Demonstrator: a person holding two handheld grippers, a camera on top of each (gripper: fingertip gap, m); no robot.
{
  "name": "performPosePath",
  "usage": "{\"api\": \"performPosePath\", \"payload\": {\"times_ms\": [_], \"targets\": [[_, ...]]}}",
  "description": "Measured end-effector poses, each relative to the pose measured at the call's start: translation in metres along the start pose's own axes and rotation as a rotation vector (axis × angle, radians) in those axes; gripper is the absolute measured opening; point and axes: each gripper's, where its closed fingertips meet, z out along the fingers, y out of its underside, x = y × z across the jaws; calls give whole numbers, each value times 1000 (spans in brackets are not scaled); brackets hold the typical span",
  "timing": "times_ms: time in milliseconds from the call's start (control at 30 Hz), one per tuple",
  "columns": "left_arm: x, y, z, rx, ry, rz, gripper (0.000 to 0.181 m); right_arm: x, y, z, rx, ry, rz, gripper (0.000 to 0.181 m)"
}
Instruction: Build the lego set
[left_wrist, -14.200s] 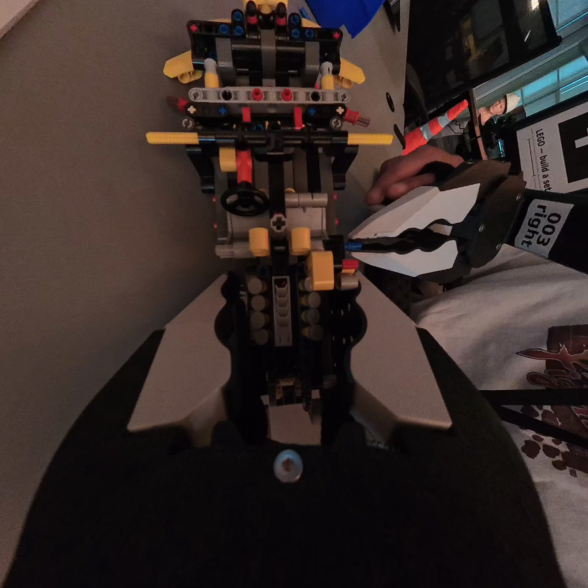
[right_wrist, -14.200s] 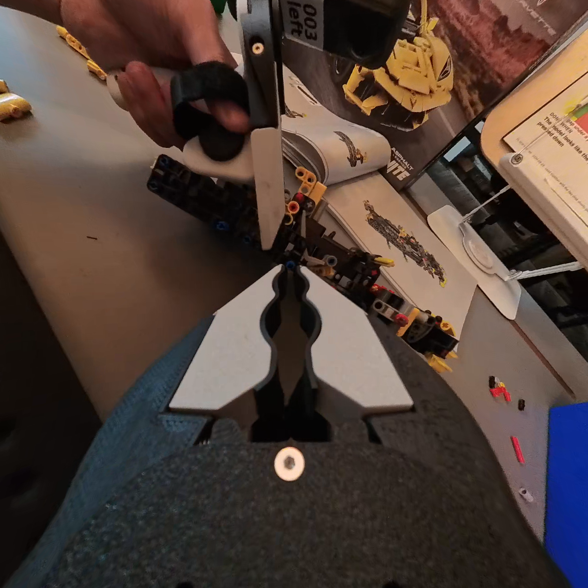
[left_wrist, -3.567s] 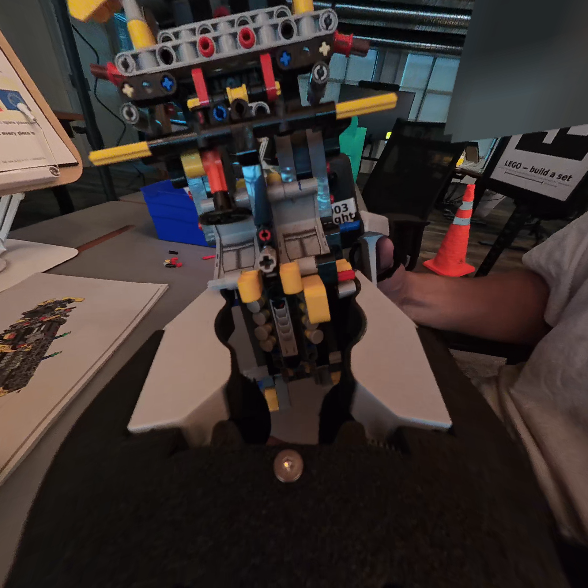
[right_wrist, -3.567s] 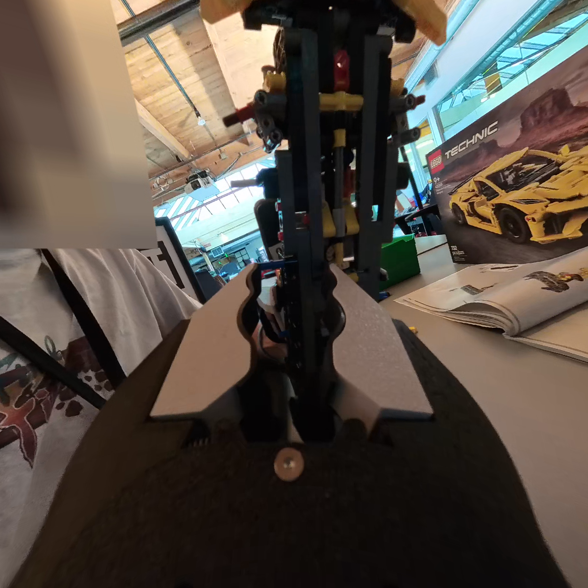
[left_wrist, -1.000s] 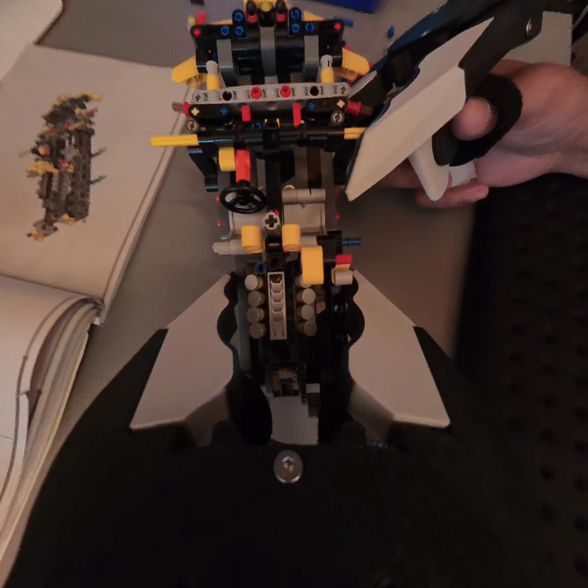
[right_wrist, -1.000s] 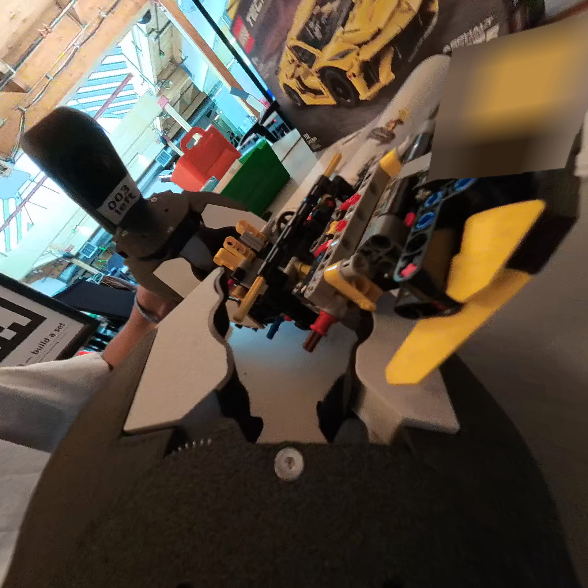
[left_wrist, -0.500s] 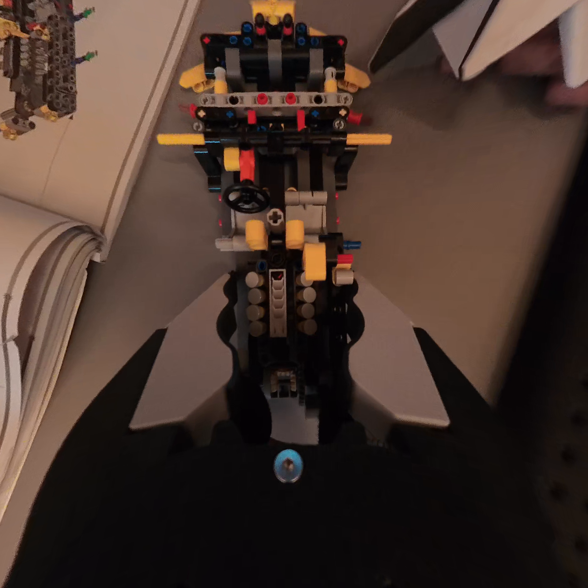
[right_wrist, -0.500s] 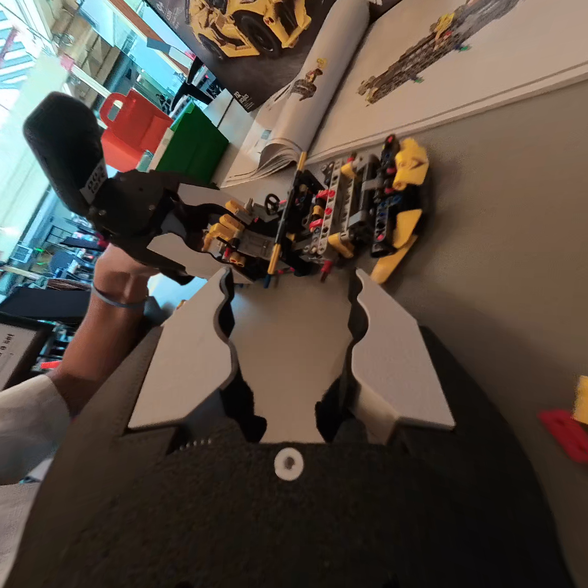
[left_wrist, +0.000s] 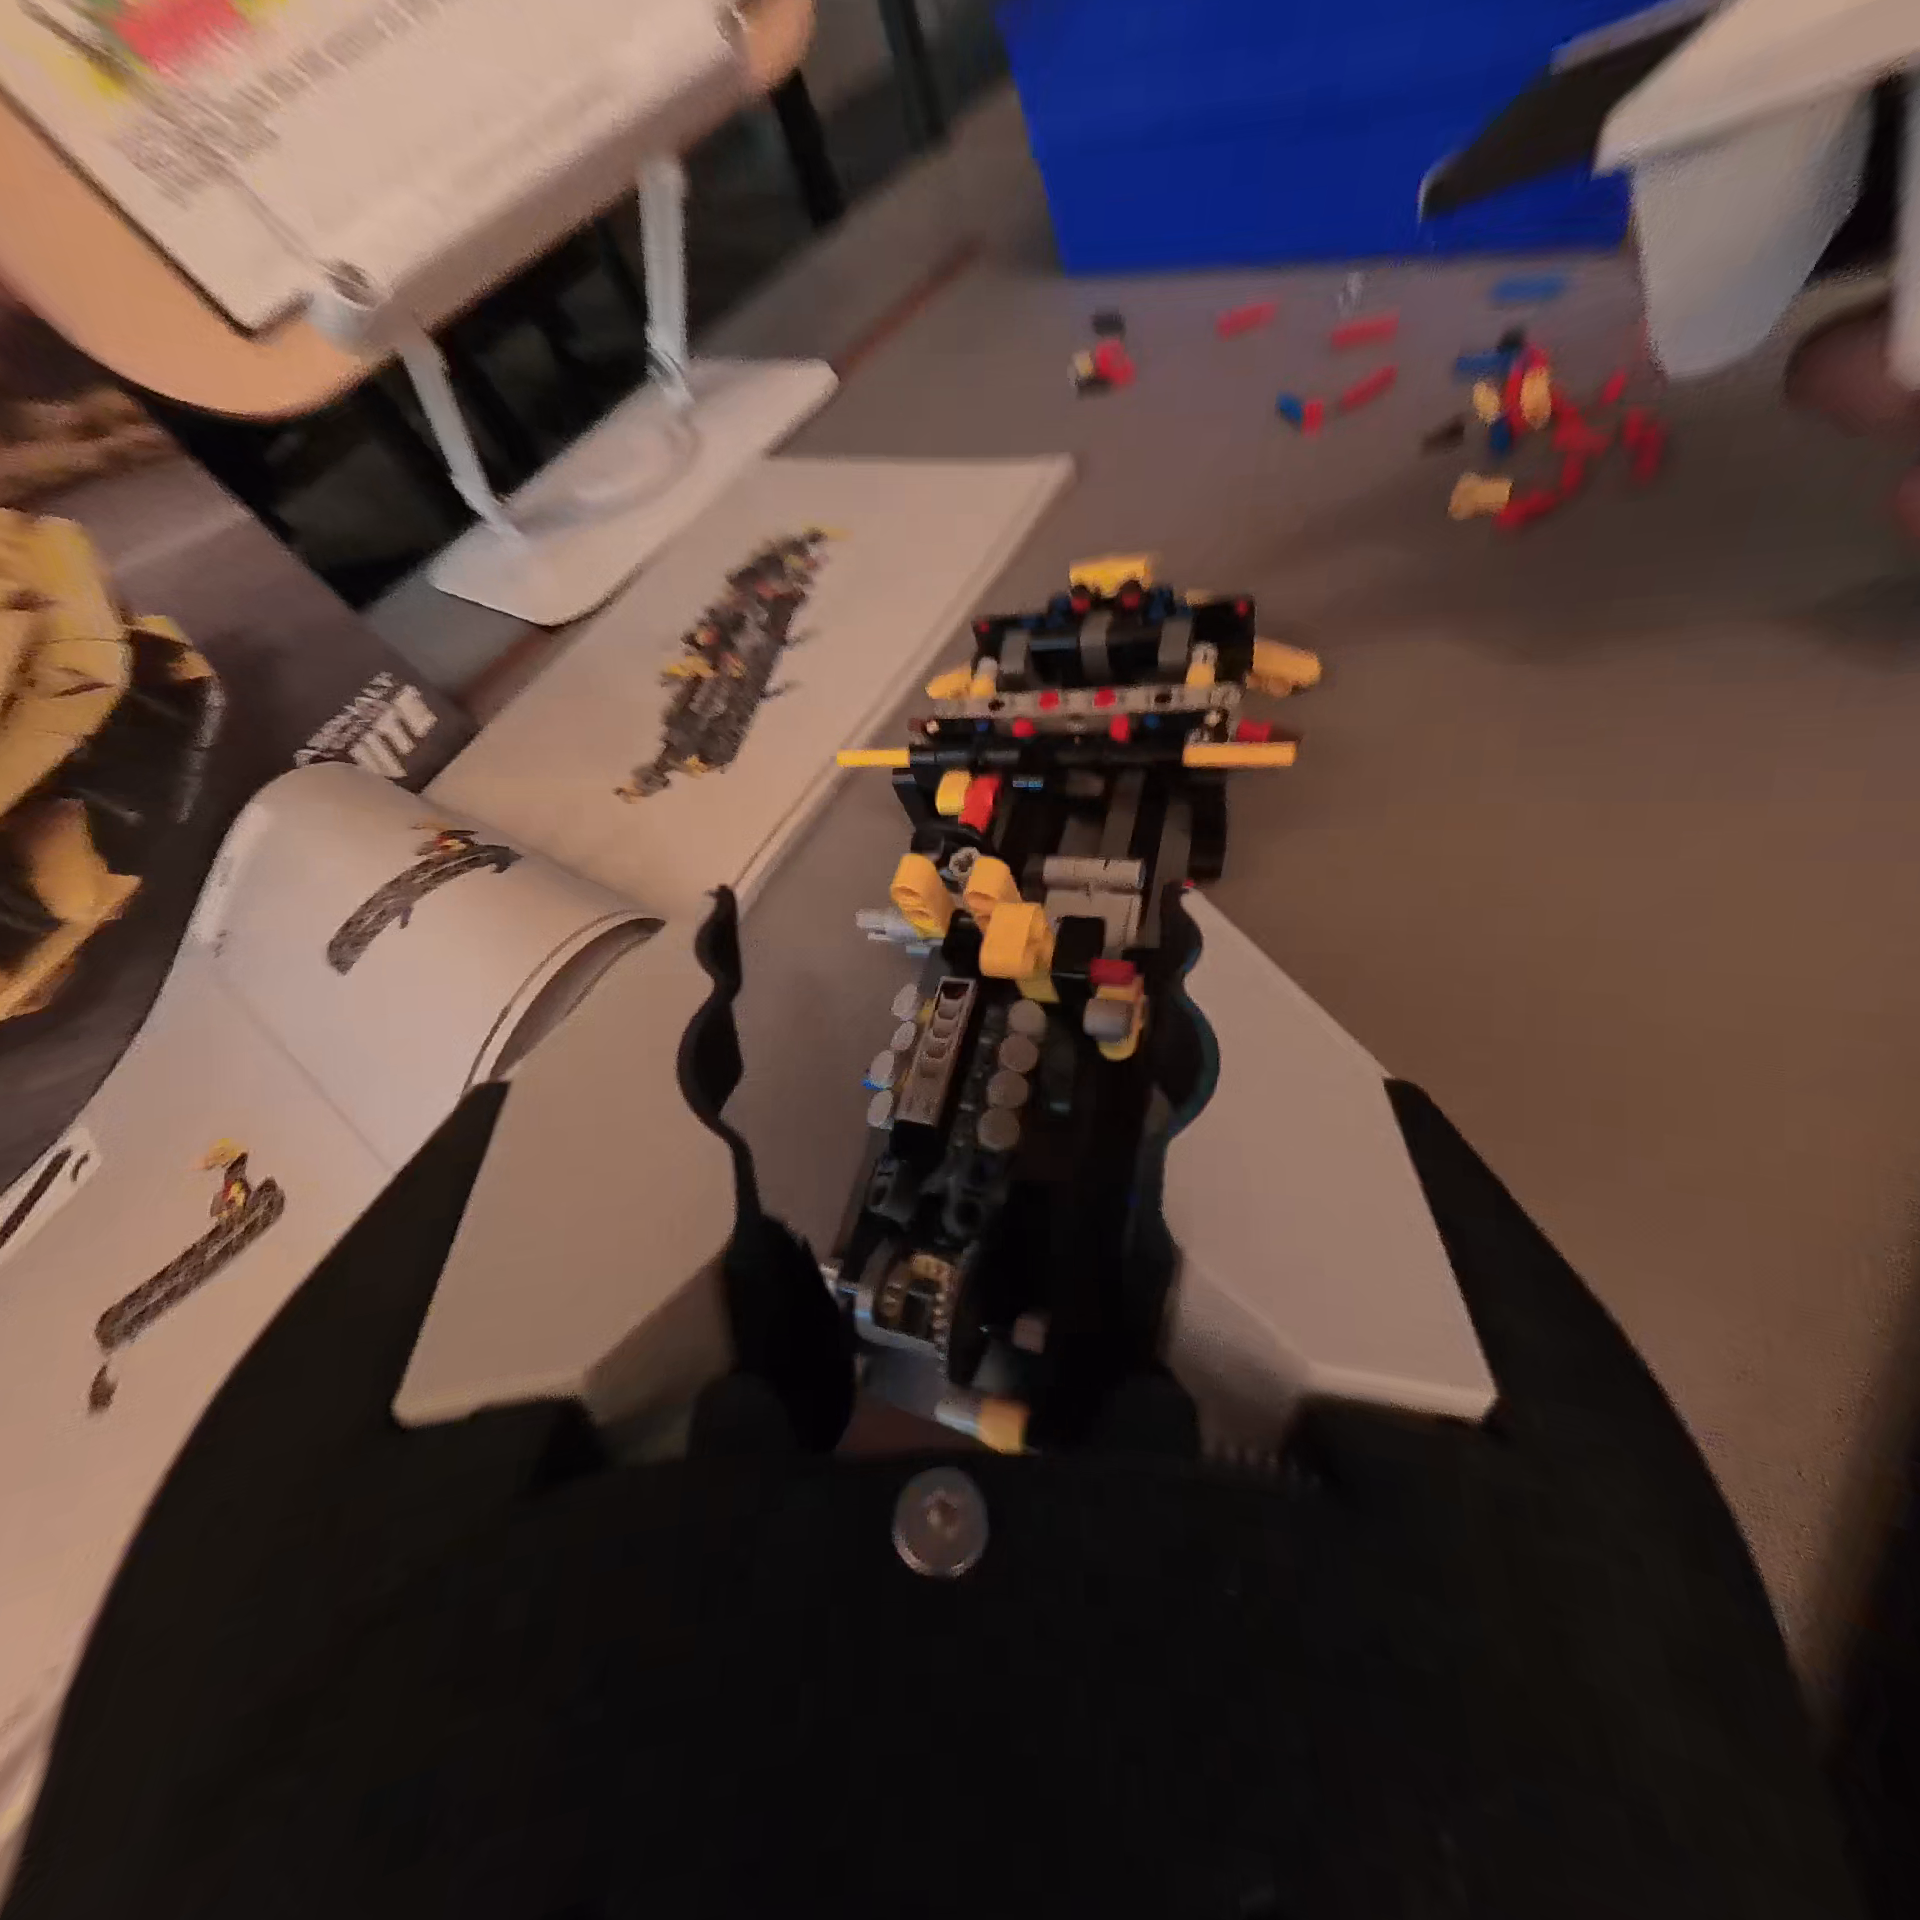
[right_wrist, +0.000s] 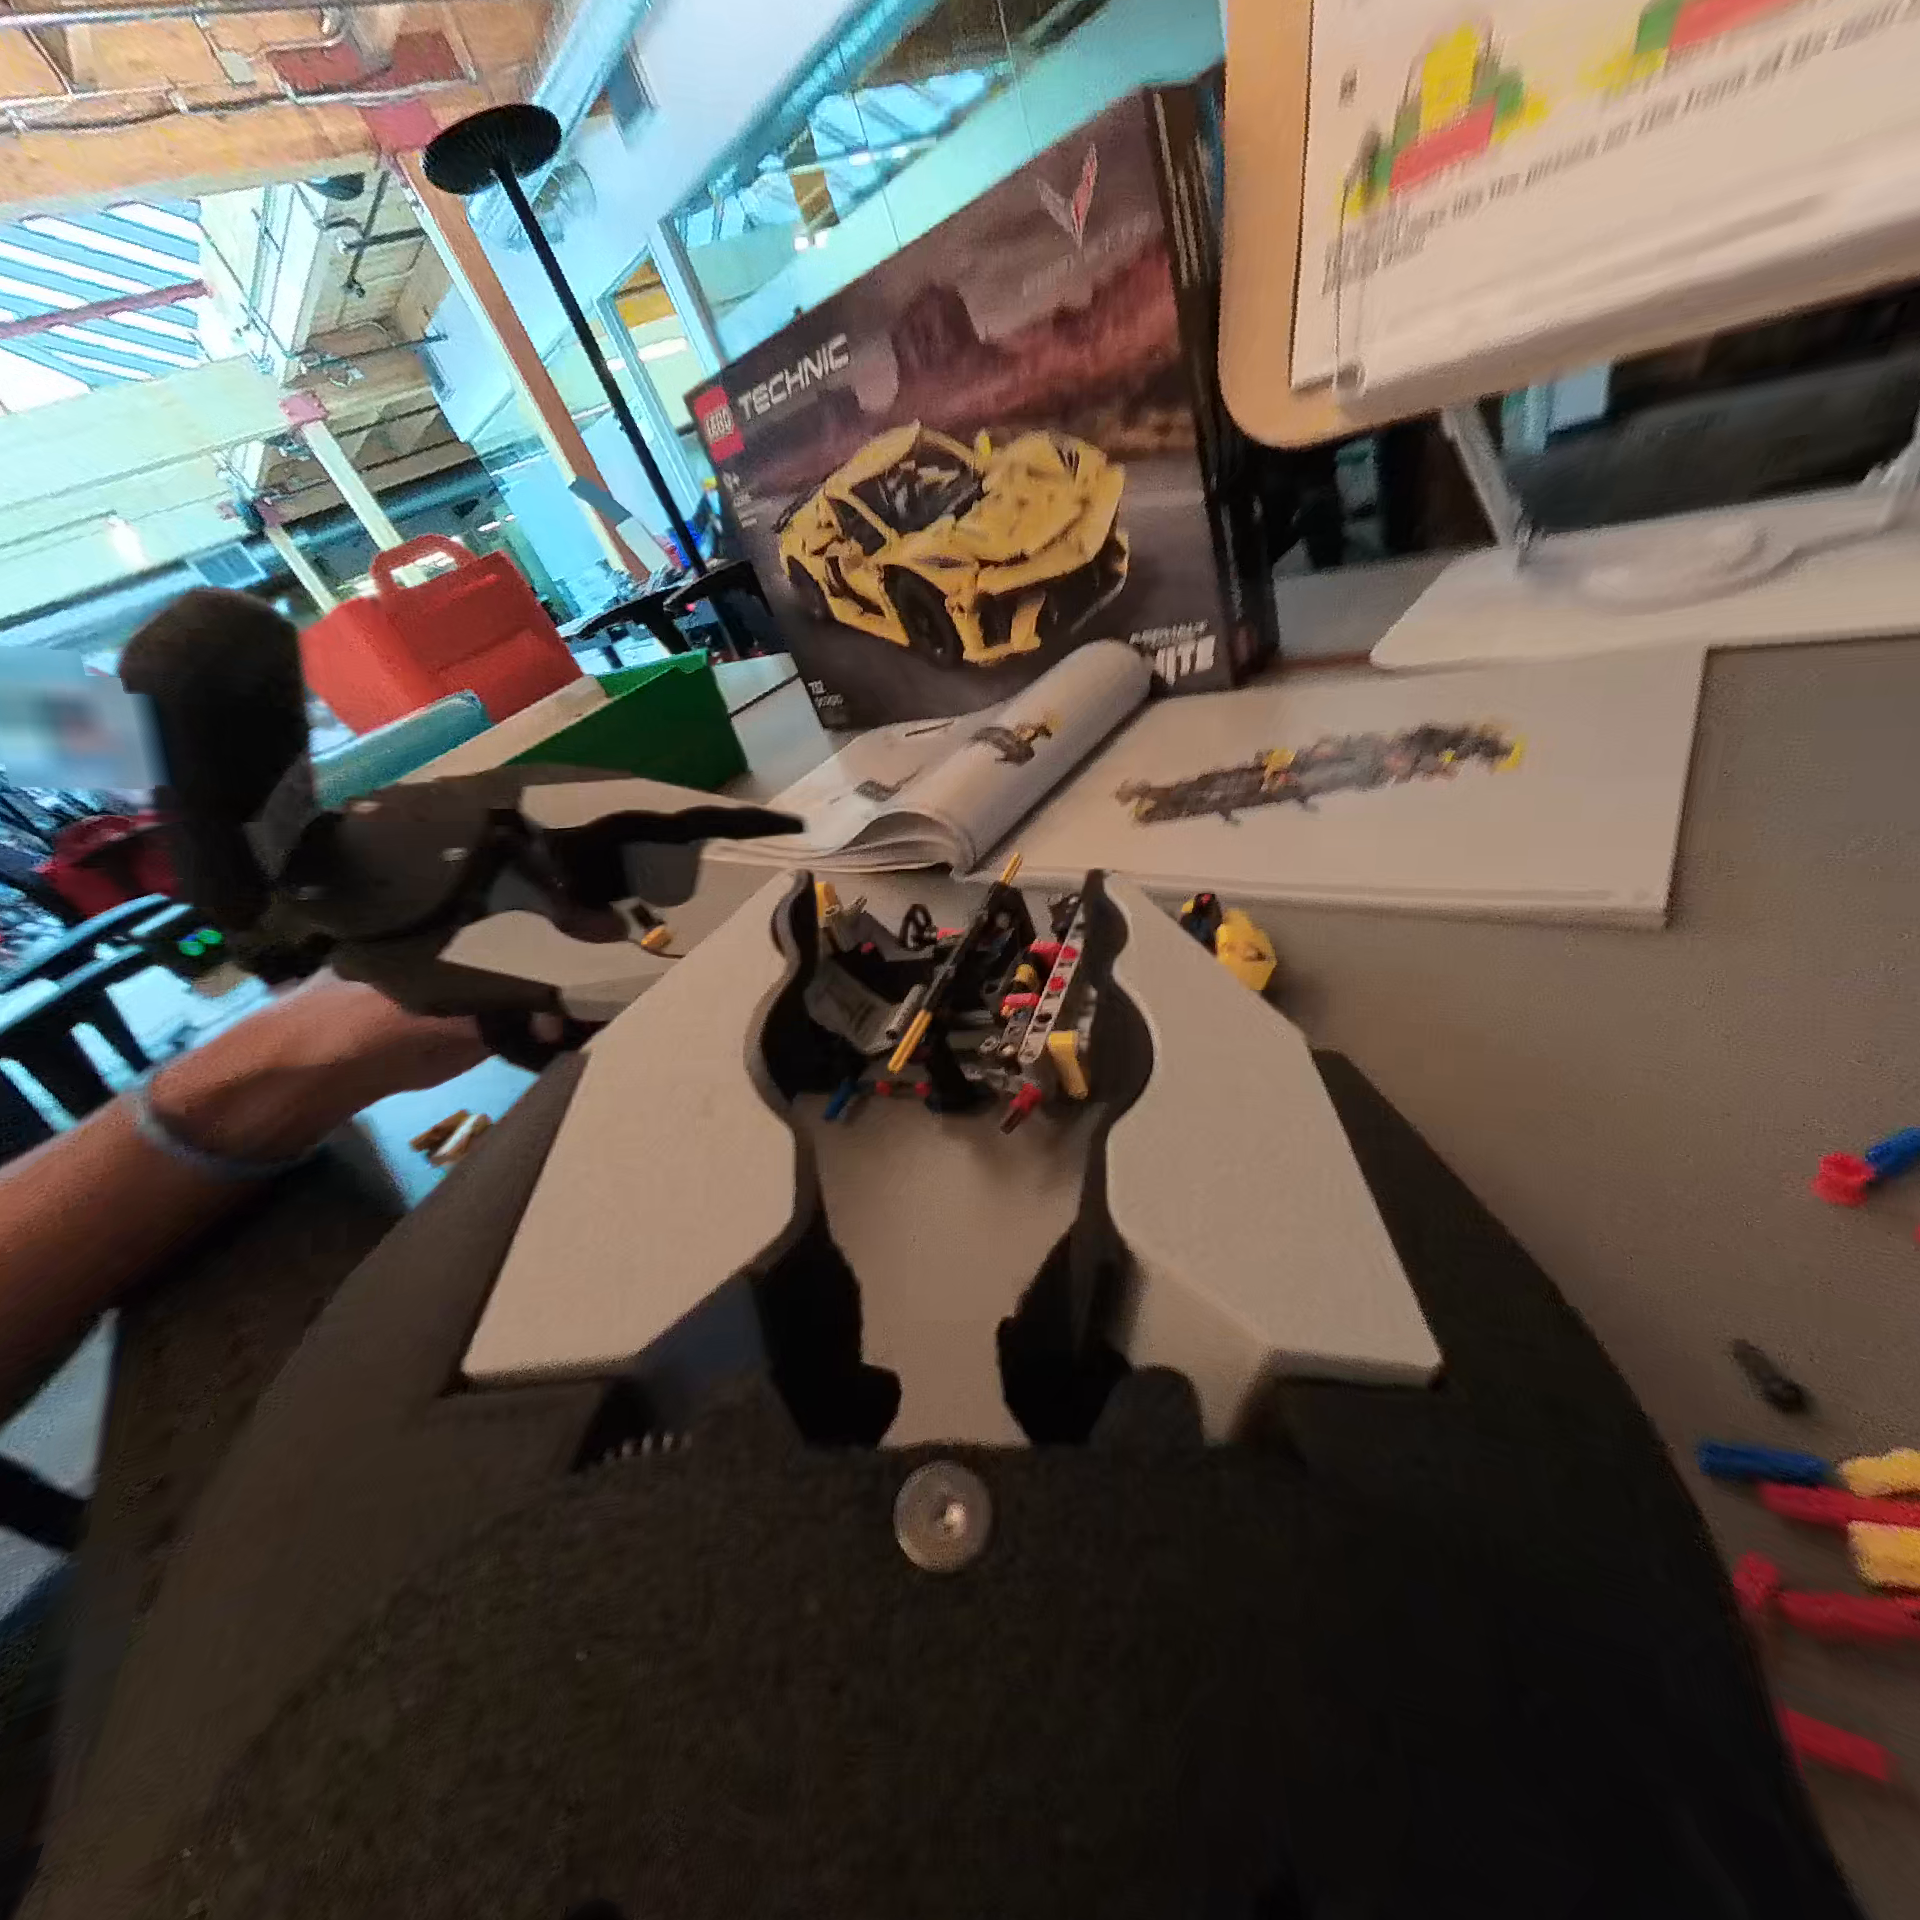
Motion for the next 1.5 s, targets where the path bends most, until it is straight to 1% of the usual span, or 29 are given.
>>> {"api": "performPosePath", "payload": {"times_ms": [67,133,233,300,367,433,500,600,700,800,900,1000,1100,1300,1500], "targets": [[3,-7,-12,59,-38,-91,82,-2,1,2,14,7,-63,51],[10,-3,-18,71,-40,-182,80,-1,12,8,-38,10,-82,55],[14,-10,-36,161,-93,-186,72,-5,24,16,-90,-12,-124,58],[25,-14,-43,203,-61,-198,70,-2,23,17,-83,36,-191,63],[29,-12,-44,201,-44,-183,68,-4,23,17,-78,49,-245,61],[25,-8,-40,190,-51,-191,65,-11,24,18,-80,22,-277,56],[23,3,-33,136,-38,-222,63,-12,27,20,-99,17,-287,50],[19,7,-32,113,-35,-254,62,-12,31,22,-126,8,-285,48],[16,5,-35,142,-32,-287,60,-14,30,21,-116,-10,-276,37],[12,6,-37,151,-18,-346,59,-16,29,19,-111,-20,-257,29],[7,8,-38,153,-21,-387,59,-15,34,20,-147,-26,-201,28],[10,8,-37,148,-6,-384,59,-14,42,21,-198,-37,-141,25],[14,9,-36,133,9,-367,59,-12,41,21,-196,-42,-120,18],[12,10,-35,125,7,-385,59,-8,44,20,-211,-53,-12,20],[12,12,-33,114,22,-410,59,-10,45,20,-215,-63,-8,20]]}}
